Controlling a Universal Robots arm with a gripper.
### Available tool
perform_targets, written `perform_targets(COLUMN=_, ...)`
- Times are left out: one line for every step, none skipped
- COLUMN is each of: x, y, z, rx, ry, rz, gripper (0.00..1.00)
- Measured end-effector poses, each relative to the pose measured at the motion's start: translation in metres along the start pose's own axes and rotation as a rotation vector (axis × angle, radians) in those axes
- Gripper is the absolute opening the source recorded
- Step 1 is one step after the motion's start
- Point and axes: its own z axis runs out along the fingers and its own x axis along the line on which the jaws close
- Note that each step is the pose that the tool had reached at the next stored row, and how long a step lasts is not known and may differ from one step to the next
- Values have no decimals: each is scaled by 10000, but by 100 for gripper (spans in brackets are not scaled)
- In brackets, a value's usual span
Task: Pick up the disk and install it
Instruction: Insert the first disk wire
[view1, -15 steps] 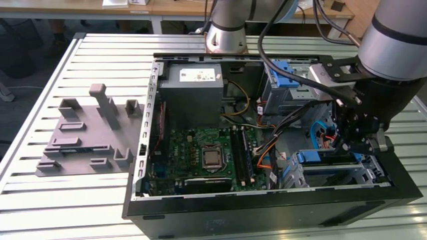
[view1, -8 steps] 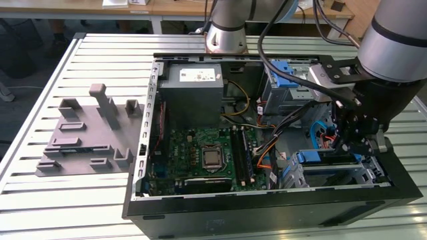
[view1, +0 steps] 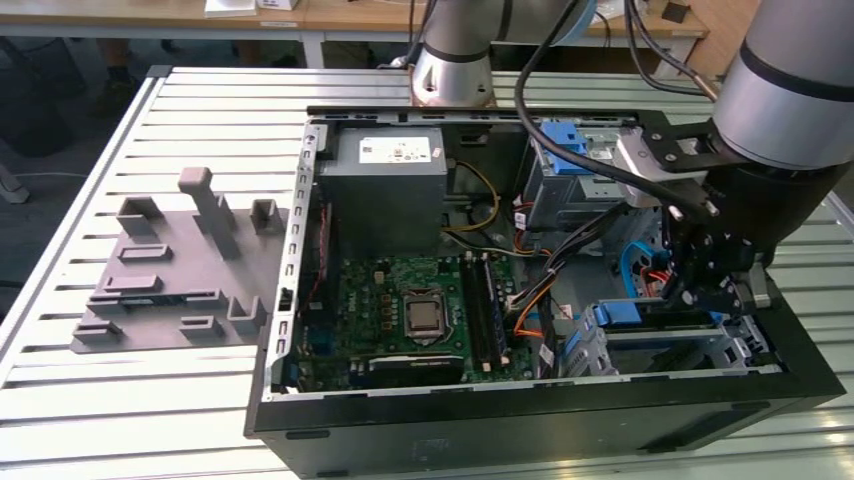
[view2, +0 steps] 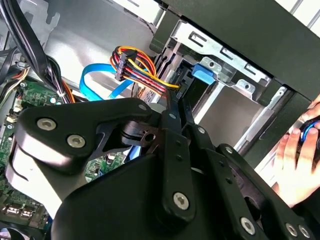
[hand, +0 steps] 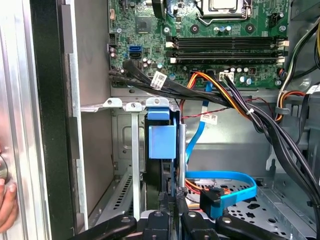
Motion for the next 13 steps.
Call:
perform_targets(x=0, y=0, z=0, rx=0, ry=1, rz=0, gripper=16)
perform_targets(x=0, y=0, z=0, rx=-1, ry=2, rz=0, gripper=16)
perform_targets(x=0, y=0, z=1, rx=-1, ry=2, rz=0, gripper=16)
perform_targets(x=0, y=0, z=1, rx=-1, ry=2, rz=0, gripper=16)
perform_targets(x=0, y=0, z=1, rx=-2, ry=1, rz=0, gripper=16)
perform_targets(x=0, y=0, z=0, rx=-2, ry=-3, rz=0, gripper=16)
perform_targets(x=0, y=0, z=-3, rx=-2, ry=-5, rz=1, gripper=18)
perform_targets(x=0, y=-1, z=-11, rx=-2, ry=-1, rz=1, gripper=24)
perform_targets(x=1, y=-3, z=-21, rx=-2, ry=0, rz=0, gripper=24)
perform_targets(x=1, y=-4, z=-29, rx=-2, ry=-1, rz=1, gripper=24)
perform_targets(x=1, y=-6, z=-39, rx=-2, ry=-1, rz=0, gripper=24)
perform_targets(x=2, y=-7, z=-51, rx=-2, ry=0, rz=1, gripper=24)
perform_targets(x=2, y=-8, z=-61, rx=-2, ry=-1, rz=0, gripper=24)
